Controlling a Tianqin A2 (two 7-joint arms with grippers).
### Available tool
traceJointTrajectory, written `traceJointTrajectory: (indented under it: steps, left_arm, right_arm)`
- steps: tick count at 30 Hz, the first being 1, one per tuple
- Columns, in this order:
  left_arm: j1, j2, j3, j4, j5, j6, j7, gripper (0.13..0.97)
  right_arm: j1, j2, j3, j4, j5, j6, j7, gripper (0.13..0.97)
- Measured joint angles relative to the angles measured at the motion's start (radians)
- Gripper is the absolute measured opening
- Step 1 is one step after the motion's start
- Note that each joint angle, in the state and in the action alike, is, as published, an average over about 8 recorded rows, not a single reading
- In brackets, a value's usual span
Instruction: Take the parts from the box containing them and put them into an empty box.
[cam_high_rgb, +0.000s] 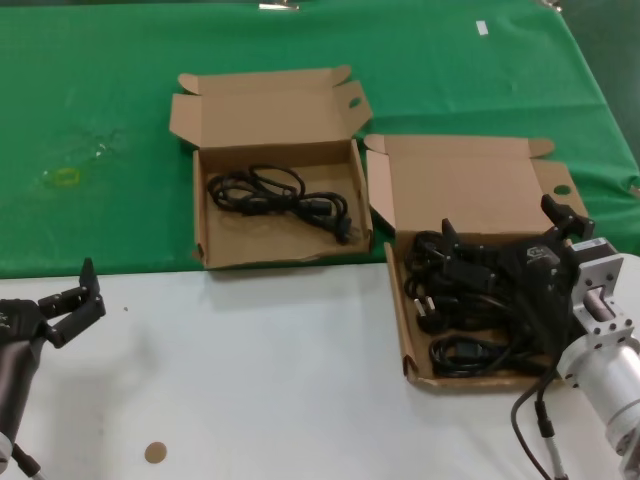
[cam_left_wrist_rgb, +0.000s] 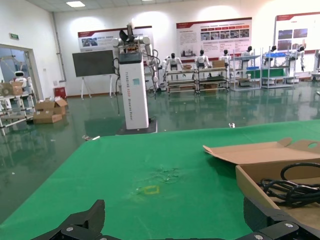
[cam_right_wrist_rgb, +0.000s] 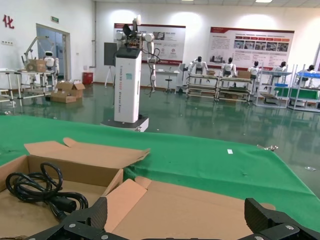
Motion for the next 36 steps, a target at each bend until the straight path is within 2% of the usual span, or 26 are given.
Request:
traceJointTrajectory:
  steps: [36]
  left_arm:
    - [0.0, 0.0, 0.0, 0.0, 0.0, 0.0, 0.0, 0.966]
  right_arm:
    - [0.0, 0.0, 0.0, 0.0, 0.0, 0.0, 0.0, 0.966]
